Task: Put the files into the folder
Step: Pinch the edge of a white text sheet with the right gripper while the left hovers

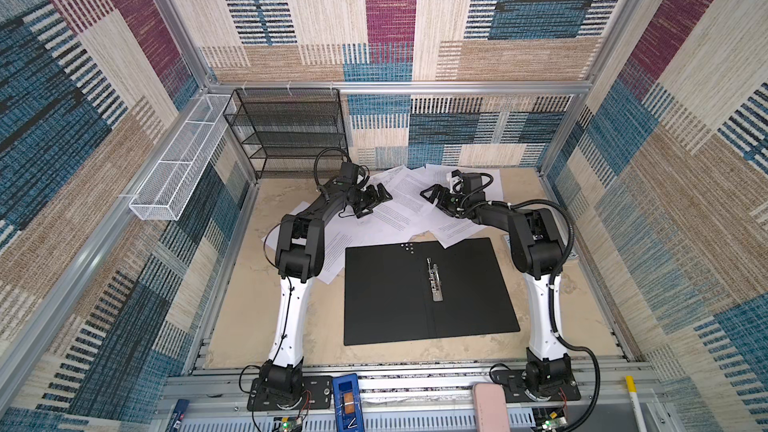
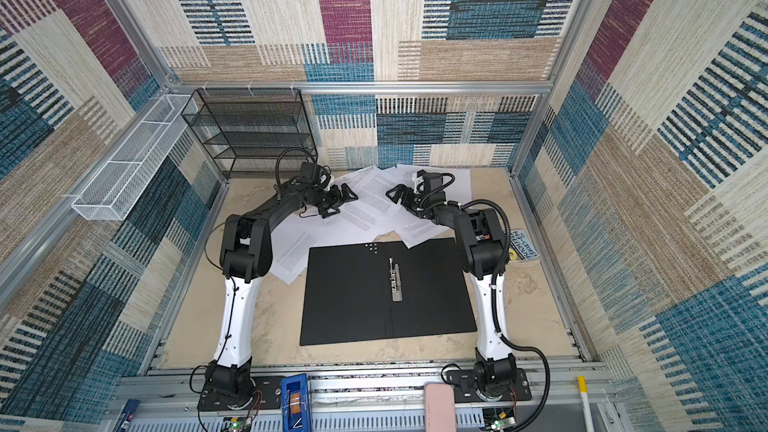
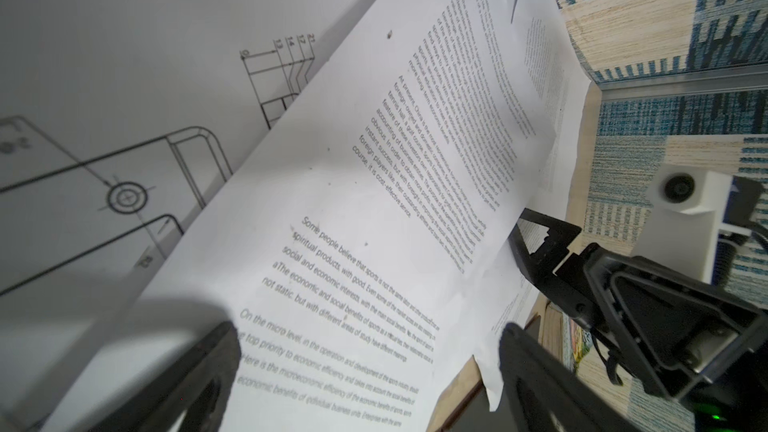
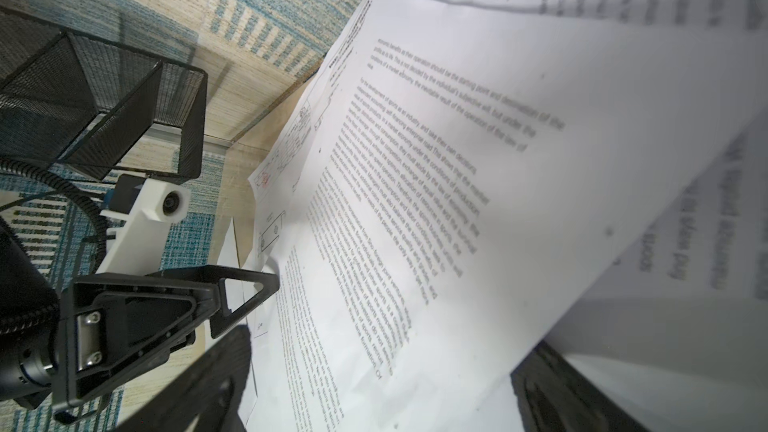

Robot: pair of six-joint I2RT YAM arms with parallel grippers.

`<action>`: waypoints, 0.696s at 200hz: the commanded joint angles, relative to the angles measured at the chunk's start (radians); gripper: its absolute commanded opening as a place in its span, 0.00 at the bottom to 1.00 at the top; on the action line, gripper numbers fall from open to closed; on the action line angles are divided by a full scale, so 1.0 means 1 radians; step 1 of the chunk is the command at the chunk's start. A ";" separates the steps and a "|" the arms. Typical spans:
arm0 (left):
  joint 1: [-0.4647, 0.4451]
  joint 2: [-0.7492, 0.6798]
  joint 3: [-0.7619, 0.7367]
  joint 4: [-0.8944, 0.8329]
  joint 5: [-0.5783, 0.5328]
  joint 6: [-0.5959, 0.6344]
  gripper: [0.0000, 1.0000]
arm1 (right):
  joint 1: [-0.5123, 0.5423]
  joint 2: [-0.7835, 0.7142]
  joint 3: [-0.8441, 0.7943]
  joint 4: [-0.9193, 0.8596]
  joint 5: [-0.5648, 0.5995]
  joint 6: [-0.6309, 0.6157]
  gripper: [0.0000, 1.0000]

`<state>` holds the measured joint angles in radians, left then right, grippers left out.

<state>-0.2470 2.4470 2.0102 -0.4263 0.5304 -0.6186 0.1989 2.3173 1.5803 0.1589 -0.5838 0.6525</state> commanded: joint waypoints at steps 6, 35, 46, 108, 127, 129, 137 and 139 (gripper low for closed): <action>-0.001 0.028 -0.035 -0.078 -0.054 -0.041 0.99 | 0.014 0.010 0.011 0.050 -0.048 0.024 0.98; 0.000 0.013 -0.069 -0.057 -0.047 -0.063 0.99 | 0.014 0.073 0.076 0.053 -0.059 0.026 0.98; 0.000 0.008 -0.076 -0.060 -0.048 -0.069 0.99 | 0.013 0.110 0.112 0.051 -0.070 0.021 0.98; 0.000 0.018 -0.088 -0.089 -0.076 -0.089 0.99 | 0.026 0.019 0.026 0.087 -0.029 0.022 0.98; 0.006 0.038 -0.083 -0.106 -0.081 -0.115 0.99 | 0.026 -0.014 -0.046 0.143 -0.065 0.060 0.98; 0.006 0.039 -0.085 -0.106 -0.080 -0.119 0.99 | 0.026 -0.016 -0.050 0.149 -0.070 0.066 0.98; 0.008 0.037 -0.094 -0.099 -0.080 -0.129 0.98 | 0.027 -0.019 -0.068 0.177 -0.087 0.087 0.98; 0.008 0.037 -0.097 -0.098 -0.080 -0.130 0.98 | 0.029 -0.020 -0.072 0.184 -0.090 0.092 0.98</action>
<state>-0.2405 2.4397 1.9450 -0.3523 0.5346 -0.6968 0.2237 2.3199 1.5532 0.2512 -0.6373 0.6842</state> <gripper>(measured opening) 0.984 0.981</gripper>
